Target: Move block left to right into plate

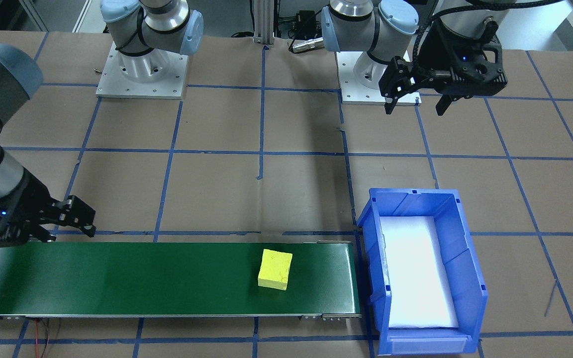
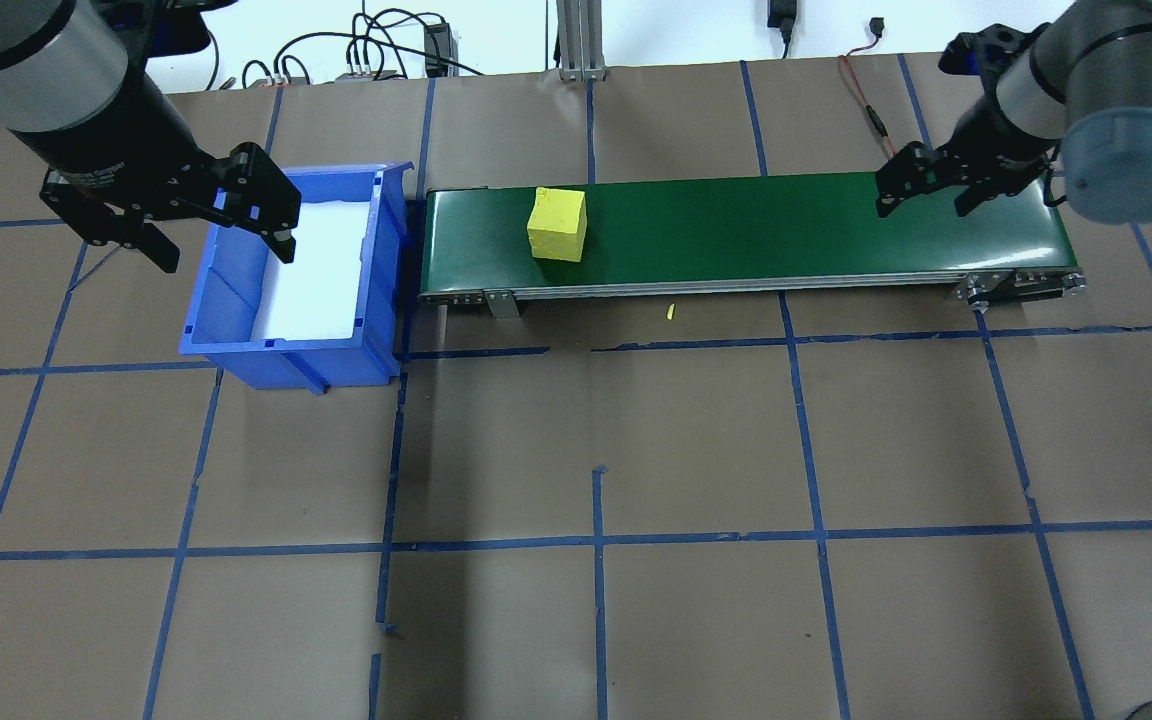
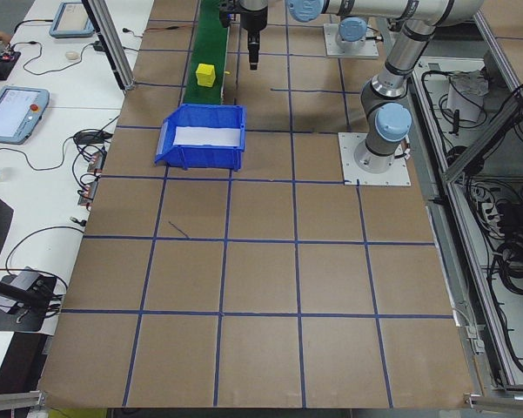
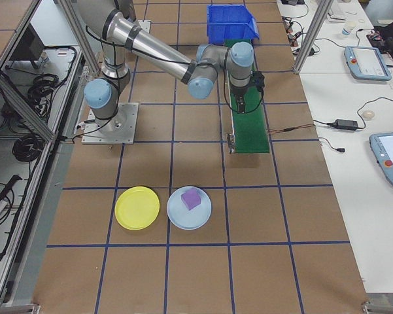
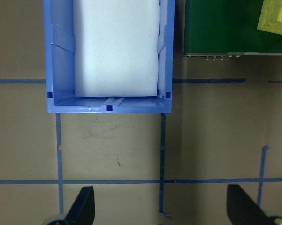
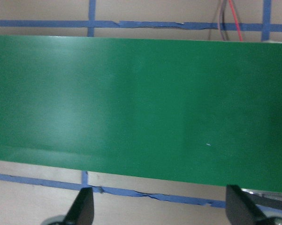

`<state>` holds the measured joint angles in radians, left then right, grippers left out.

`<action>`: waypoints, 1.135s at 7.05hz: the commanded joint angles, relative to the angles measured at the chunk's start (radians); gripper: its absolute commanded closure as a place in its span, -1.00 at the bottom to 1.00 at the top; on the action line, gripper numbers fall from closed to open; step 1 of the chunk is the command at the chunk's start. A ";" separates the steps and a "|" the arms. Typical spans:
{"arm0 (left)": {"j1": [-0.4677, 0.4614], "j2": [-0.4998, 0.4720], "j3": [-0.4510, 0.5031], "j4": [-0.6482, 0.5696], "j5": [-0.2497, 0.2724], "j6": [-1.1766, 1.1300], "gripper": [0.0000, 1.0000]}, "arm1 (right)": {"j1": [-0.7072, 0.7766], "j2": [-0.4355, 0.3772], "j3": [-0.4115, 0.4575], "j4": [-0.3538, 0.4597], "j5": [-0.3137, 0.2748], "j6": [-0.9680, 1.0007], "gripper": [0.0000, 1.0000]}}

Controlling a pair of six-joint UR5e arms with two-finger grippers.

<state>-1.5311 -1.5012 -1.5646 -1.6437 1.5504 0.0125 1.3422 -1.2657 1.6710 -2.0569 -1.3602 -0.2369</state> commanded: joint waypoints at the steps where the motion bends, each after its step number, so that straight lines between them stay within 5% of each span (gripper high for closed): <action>1: -0.034 -0.002 0.027 -0.018 0.045 -0.039 -1.00 | 0.096 0.136 -0.094 -0.038 0.126 0.257 -1.00; 5: -0.026 -0.007 0.047 -0.025 0.054 -0.039 -1.00 | 0.141 0.181 -0.131 -0.045 0.136 0.380 -1.00; 6: -0.026 -0.007 0.047 -0.028 0.051 -0.040 -1.00 | 0.158 0.181 -0.129 -0.046 0.208 0.411 -1.00; 8: -0.024 -0.007 0.047 -0.036 0.053 -0.040 -1.00 | 0.172 0.183 -0.129 -0.051 0.220 0.461 -1.00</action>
<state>-1.5565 -1.5079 -1.5172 -1.6736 1.6022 -0.0274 1.5075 -1.0843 1.5416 -2.1046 -1.1525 0.2048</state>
